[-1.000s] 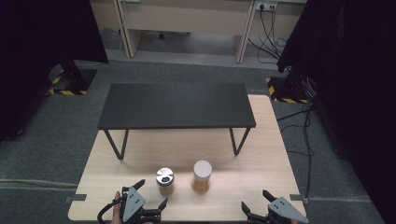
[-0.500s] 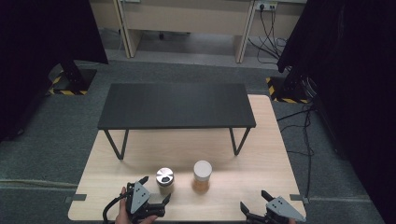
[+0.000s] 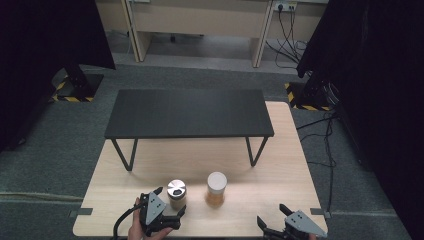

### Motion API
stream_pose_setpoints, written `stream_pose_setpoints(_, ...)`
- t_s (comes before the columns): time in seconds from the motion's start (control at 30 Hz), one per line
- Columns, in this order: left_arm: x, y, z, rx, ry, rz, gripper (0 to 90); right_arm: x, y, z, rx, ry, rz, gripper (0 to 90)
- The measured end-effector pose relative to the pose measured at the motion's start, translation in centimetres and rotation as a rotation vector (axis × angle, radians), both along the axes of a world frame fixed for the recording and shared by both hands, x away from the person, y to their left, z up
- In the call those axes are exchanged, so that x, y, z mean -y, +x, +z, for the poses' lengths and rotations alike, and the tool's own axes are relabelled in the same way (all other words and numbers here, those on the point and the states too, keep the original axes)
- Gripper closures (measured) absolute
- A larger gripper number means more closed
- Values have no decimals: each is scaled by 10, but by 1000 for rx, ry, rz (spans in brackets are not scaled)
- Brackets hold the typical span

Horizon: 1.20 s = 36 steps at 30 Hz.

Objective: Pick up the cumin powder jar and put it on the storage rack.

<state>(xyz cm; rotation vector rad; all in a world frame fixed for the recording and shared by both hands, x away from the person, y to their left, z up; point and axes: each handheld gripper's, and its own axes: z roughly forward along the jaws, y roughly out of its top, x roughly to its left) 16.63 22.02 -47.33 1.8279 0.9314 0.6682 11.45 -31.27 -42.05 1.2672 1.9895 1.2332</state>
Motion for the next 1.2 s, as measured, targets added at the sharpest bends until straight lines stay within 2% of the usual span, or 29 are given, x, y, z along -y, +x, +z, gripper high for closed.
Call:
stream_pose_setpoints(0.5, 9, 5, -4, 9, 28, 12, 5, 0, 1, -1, -10, 5, 7, 112)
stream_pose_setpoints(0.83, 10, 10, -6, -6, 4, 9, 76, 0, 2, -3, -17, 9, 7, 112)
stream_pose_setpoints(0.97, 11, 10, -8, -8, 9, 4, 95, 1, 2, -2, -14, 8, 7, 112)
stream_pose_setpoints(1.2, 8, 11, -8, 8, -4, 12, 128, 1, 2, -3, -16, 9, 1, 112)
